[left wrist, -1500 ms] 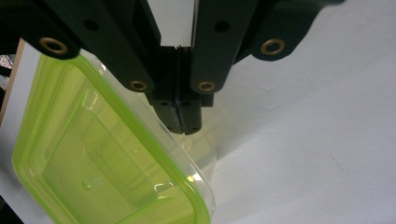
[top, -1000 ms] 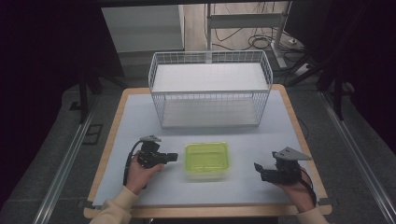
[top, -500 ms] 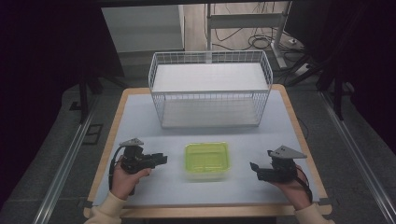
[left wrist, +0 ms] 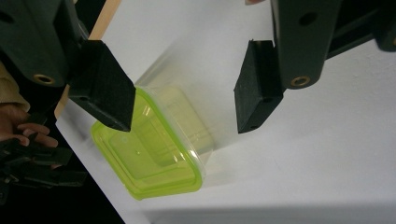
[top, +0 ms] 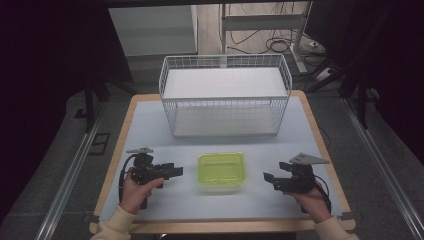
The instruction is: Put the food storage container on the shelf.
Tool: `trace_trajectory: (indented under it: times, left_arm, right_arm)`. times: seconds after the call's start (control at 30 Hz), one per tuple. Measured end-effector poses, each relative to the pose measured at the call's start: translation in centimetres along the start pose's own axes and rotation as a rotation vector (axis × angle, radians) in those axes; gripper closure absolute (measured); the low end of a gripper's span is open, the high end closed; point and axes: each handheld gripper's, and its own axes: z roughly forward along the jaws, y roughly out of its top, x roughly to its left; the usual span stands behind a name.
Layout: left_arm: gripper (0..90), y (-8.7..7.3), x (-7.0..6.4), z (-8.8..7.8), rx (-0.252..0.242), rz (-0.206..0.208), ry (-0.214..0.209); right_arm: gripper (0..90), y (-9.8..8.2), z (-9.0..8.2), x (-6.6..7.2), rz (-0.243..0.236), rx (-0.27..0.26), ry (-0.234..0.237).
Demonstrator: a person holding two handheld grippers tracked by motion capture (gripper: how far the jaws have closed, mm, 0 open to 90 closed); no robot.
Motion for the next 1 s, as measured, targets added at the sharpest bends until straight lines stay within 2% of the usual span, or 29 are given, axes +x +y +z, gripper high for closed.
trace_trajectory:
  times: [0.13, 0.27, 0.3, 0.4, 0.43, 0.63, 0.77, 0.9, 1.0]
  left_arm:
    - [37.9, 0.0, 0.0, 0.3, 0.006, 0.003, 0.042]
    - [37.7, 0.2, 0.1, 0.6, 0.011, -0.011, 0.033]
    - [37.7, 0.3, 0.1, 0.9, 0.016, -0.016, 0.021]
    - [38.9, 0.4, 0.0, 1.2, 0.027, -0.013, 0.009]
    - [39.5, 0.4, -0.1, 1.6, 0.039, -0.01, 0.006]
    - [42.5, 1.2, -0.1, 3.1, 0.05, -0.041, -0.045]
    - [43.4, 2.0, -0.4, 4.1, 0.064, -0.034, -0.037]
    - [43.6, 3.0, -0.1, 5.1, 0.074, -0.054, -0.042]
    - [43.4, 2.9, -0.2, 5.6, 0.081, -0.062, -0.053]
  right_arm:
    - [23.1, 0.4, 0.5, 0.2, 0.008, 0.012, 0.024]
    - [25.5, 1.1, 1.0, 0.5, 0.021, 0.018, 0.054]
    - [27.1, 1.3, 1.3, 0.7, 0.038, 0.025, 0.077]
    - [29.5, 1.7, 1.6, 0.7, 0.055, 0.027, 0.092]
    - [31.1, 2.0, 2.0, 0.7, 0.083, 0.032, 0.11]
    - [35.3, 2.7, 3.4, 0.9, 0.111, 0.055, 0.143]
    - [36.3, 3.3, 4.2, 1.1, 0.131, 0.064, 0.149]
    - [37.4, 4.6, 5.5, 1.6, 0.158, 0.071, 0.169]
    - [38.2, 4.8, 6.3, 1.7, 0.169, 0.085, 0.18]
